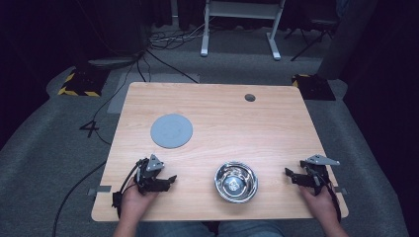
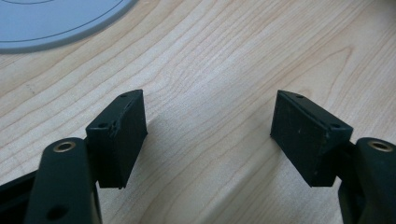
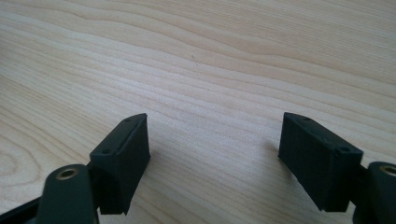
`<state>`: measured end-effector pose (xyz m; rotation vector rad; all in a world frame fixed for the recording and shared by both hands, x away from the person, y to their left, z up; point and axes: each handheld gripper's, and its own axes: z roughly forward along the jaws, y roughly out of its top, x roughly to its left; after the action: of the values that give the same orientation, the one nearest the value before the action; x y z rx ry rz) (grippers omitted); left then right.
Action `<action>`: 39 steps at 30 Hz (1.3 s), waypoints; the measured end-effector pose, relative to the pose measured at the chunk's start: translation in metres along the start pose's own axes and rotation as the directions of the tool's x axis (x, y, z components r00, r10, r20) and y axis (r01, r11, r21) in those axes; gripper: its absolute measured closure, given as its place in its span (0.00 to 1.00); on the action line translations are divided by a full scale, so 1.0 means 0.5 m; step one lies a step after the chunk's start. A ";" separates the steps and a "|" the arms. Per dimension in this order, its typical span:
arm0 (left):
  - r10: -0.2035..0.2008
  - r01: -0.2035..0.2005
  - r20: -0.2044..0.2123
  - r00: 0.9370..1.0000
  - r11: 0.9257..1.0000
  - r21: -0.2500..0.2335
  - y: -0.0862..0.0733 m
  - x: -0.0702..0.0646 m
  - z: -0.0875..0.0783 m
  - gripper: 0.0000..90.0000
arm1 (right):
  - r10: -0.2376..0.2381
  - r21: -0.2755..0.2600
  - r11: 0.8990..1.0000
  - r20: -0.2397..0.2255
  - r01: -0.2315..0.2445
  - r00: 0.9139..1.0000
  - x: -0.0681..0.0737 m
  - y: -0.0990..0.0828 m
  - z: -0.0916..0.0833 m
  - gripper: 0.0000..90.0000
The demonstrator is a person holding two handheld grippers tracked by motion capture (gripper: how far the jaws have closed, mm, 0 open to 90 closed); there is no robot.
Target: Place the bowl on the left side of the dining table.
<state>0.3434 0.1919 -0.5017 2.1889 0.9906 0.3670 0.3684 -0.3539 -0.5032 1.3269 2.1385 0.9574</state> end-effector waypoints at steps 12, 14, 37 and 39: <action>0.007 -0.007 0.001 1.000 1.000 0.008 0.001 0.003 -0.002 0.31 | -0.001 0.001 1.000 0.002 0.001 1.000 0.000 0.000 0.000 0.27; -0.007 0.007 0.000 1.000 1.000 0.029 0.006 0.002 -0.002 0.30 | -0.004 0.002 1.000 0.005 0.004 1.000 -0.001 0.000 0.000 0.27; -0.196 0.195 -0.001 0.981 0.979 -0.061 0.073 -0.032 -0.098 0.34 | -0.001 -0.002 1.000 0.001 0.001 1.000 0.000 0.001 0.001 0.27; -0.205 0.205 -0.002 0.979 0.977 -0.058 0.082 -0.036 -0.104 0.34 | -0.004 -0.001 1.000 0.002 0.004 1.000 -0.001 0.001 0.002 0.27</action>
<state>0.3274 0.1844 -0.4356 2.0128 1.1834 0.3035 0.3693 -0.3539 -0.5034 1.3222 2.1378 0.9556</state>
